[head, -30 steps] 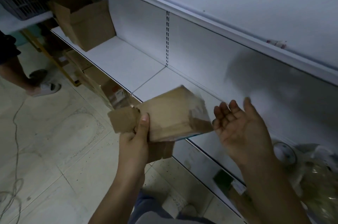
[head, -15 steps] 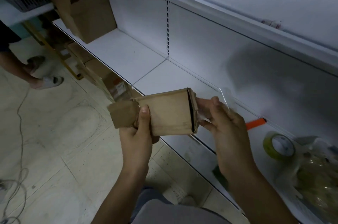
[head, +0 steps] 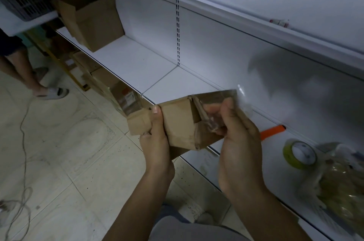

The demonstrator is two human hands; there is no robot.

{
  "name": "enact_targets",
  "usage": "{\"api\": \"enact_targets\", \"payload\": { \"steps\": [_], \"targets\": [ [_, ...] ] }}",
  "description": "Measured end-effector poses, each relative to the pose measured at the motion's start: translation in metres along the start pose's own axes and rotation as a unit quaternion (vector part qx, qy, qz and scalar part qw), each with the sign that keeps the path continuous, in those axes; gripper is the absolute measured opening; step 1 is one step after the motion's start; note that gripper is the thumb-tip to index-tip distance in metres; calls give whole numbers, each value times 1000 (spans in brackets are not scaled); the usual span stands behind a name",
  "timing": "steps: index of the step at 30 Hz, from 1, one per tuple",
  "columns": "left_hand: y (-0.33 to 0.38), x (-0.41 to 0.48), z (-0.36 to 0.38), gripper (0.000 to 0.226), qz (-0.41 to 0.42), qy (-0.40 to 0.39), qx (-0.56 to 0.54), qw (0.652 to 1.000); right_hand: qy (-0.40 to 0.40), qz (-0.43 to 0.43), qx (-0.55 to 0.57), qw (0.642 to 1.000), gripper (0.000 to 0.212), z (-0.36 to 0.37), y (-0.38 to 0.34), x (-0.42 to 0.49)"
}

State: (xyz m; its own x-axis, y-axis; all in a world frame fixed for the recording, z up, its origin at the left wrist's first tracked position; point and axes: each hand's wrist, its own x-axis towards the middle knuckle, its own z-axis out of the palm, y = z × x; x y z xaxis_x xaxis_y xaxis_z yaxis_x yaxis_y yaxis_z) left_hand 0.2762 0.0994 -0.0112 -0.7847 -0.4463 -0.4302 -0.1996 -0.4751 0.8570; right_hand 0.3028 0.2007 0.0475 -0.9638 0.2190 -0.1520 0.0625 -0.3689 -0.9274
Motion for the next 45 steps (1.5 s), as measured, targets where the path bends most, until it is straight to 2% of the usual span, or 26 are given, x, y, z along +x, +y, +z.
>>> {"api": "enact_targets", "payload": {
  "steps": [2,4,5,6,7,8,9,11,12,13,18,22,25,30,33,37,39,41,43,45],
  "targets": [
    [-6,7,5,55,38,10,5,999,-22,-18,-12,1000,24,6,-1,-3],
    [-9,15,12,65,119,59,38,990,-35,-46,-61,996,24,9,2,-4],
    [-8,19,13,77,176,95,101,975,-34,-54,-79,995,20,7,6,-3],
    [-7,21,11,86,255,108,182,943,-22,-52,-86,995,15,4,8,-3],
    [-6,23,7,89,350,82,258,897,-8,-47,-92,995,16,0,10,-1],
    [-4,21,3,86,451,10,316,835,7,-44,-100,994,18,-5,11,0],
    [-1,18,-1,83,526,-94,358,766,8,-51,-120,991,20,-10,11,2],
    [3,10,-5,89,578,-271,449,625,-18,-66,-181,981,22,-16,9,4],
    [3,9,-6,94,583,-304,480,580,-25,-67,-205,976,23,-19,8,5],
    [2,8,-7,97,583,-310,490,570,-25,-61,-215,974,25,-22,7,7],
    [-17,5,-8,76,589,-253,413,647,0,14,-167,986,21,-28,12,6],
    [-25,-4,-13,76,588,-233,361,686,9,68,-111,991,49,-30,13,0],
    [-26,-9,-16,76,579,-228,351,699,-4,62,-105,993,40,-32,12,-5],
    [-32,-16,-20,85,516,-236,345,748,-27,18,-136,990,15,-32,11,-20],
    [-33,-24,-21,82,492,-240,327,770,-16,8,-144,989,16,-34,13,-25],
    [-33,-30,-20,82,489,-222,318,782,37,41,-58,997,38,-42,10,-25],
    [-32,-29,-22,82,472,-207,305,801,49,64,49,996,35,-48,4,-19],
    [-31,-27,-23,77,491,-195,317,787,37,75,134,988,31,-53,-1,-15],
    [-30,-24,-23,67,543,-197,343,741,30,98,173,979,30,-57,-3,-13],
    [-28,-18,-23,62,565,-201,360,715,53,130,227,964,30,-66,-6,-9]
  ]
}}
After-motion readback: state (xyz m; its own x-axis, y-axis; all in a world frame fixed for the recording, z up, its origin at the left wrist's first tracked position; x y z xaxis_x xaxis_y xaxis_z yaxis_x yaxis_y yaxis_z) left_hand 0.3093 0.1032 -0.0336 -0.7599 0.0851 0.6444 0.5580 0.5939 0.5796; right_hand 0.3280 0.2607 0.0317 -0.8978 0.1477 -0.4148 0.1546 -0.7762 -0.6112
